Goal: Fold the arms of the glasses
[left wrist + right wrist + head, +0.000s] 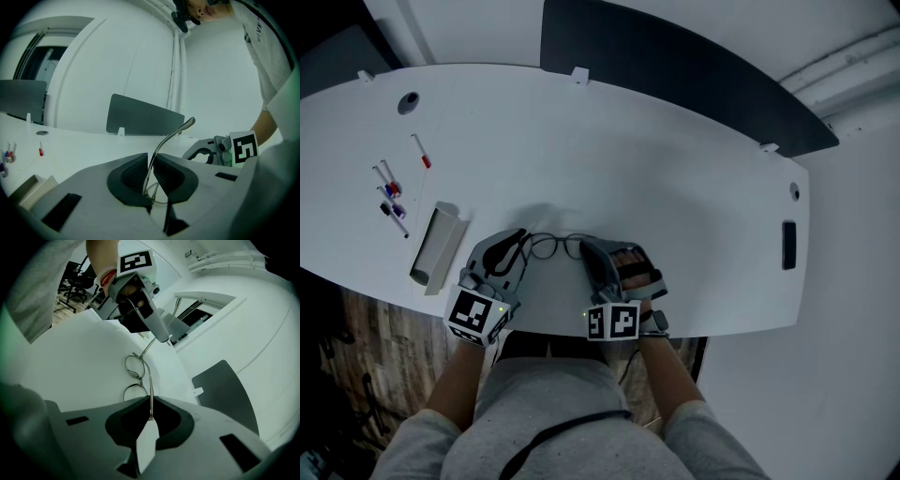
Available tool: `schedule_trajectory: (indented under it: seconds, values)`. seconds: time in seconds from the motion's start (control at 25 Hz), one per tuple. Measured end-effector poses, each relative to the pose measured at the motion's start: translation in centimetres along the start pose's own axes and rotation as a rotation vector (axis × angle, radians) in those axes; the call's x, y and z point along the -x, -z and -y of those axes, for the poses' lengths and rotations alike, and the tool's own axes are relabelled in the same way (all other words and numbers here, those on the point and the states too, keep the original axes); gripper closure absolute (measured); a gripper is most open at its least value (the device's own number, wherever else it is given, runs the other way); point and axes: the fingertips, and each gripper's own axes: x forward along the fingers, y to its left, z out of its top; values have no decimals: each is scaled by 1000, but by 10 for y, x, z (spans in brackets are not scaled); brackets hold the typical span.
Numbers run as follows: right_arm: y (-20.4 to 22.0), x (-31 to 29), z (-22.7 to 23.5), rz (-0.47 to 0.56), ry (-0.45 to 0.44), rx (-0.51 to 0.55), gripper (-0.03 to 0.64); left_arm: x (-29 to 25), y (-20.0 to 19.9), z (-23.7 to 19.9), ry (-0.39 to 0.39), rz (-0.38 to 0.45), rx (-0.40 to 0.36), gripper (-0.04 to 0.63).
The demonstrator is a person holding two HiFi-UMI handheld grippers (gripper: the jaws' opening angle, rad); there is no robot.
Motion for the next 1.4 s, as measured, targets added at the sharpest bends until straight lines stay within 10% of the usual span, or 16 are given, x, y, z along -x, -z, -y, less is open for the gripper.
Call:
schedule_trajectory:
  seconds: [0.96, 1.4]
  values:
    - [-1, -4, -2, 9, -27, 6, 586, 12, -8, 12, 116, 40, -16, 433]
    - [-9, -5, -3, 24, -36, 16, 588, 24, -18, 12, 106, 53, -23, 548]
